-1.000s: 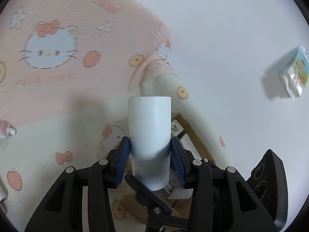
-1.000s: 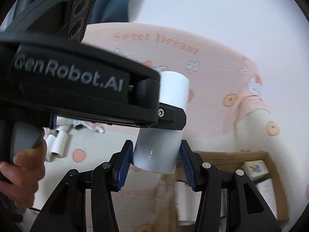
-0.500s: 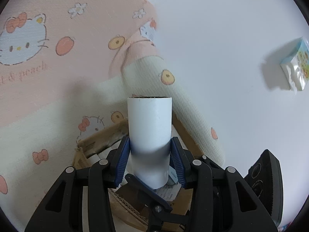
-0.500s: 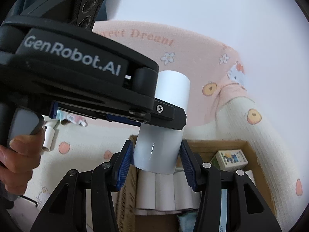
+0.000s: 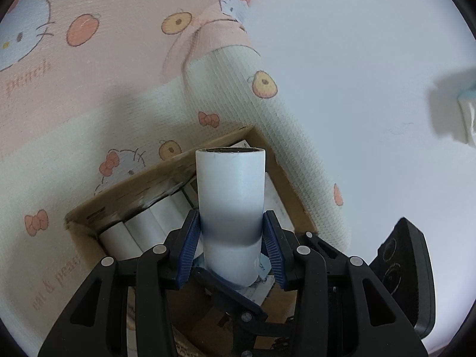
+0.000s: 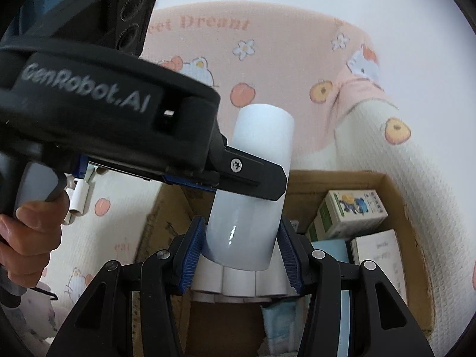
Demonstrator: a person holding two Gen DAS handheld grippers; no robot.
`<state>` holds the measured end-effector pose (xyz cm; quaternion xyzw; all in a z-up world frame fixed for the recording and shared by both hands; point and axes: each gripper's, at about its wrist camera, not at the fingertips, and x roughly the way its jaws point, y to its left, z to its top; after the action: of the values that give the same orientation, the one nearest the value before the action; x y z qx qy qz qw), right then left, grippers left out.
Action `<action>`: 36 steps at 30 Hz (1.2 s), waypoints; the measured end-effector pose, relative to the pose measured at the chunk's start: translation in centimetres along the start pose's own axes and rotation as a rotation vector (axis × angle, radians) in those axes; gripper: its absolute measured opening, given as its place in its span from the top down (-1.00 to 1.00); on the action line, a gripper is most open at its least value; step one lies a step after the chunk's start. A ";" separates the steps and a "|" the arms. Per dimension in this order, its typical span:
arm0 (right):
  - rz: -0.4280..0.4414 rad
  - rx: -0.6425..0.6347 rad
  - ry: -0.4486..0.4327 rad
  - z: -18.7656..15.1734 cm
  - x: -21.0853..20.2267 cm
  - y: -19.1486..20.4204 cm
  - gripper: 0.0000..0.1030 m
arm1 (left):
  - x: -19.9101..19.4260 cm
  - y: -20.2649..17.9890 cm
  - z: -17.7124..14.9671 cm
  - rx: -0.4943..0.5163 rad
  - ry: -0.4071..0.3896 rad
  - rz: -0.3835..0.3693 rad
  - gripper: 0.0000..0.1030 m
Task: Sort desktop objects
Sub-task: 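Carry the upright tube with the left gripper over the cardboard box, then lower the tube into the box beside the standing tubes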
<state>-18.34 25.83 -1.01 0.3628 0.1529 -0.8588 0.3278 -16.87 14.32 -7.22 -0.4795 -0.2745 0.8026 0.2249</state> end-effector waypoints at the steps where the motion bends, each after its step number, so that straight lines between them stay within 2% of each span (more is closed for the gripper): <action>1: 0.022 0.015 0.002 0.0 0.2 -0.5 0.08 | 0.3 0.0 0.2 -0.008 0.011 0.000 0.09; 5: 0.097 0.082 0.037 -0.1 0.9 -2.8 0.08 | 2.0 0.6 0.6 -0.073 0.089 -0.040 0.09; 10: 0.119 0.095 0.108 -0.5 2.2 -4.0 0.09 | 3.8 0.3 0.3 -0.049 0.112 0.004 0.09; 16: 0.139 0.101 0.212 -1.2 3.7 -4.9 0.08 | 6.4 1.9 0.7 -0.146 0.192 0.039 0.09; 19: 0.120 0.096 0.240 -1.4 4.1 -5.3 0.06 | 7.9 2.4 0.7 -0.160 0.213 0.074 0.09; 22: 0.102 0.093 0.275 -1.5 4.5 -5.5 -0.04 | 9.1 2.9 0.6 -0.179 0.240 0.103 0.09; 29: 0.062 0.064 0.327 -2.1 4.4 -6.2 -0.18 | 10.5 5.0 0.7 -0.289 0.270 0.144 0.09; 36: 0.041 0.061 0.346 -2.5 3.5 -6.7 -0.20 | 11.6 6.8 0.6 -0.439 0.300 0.068 0.09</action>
<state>-23.37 30.41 -5.11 0.5180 0.1735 -0.7809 0.3029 -23.15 16.38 -18.92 -0.6394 -0.3892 0.6509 0.1265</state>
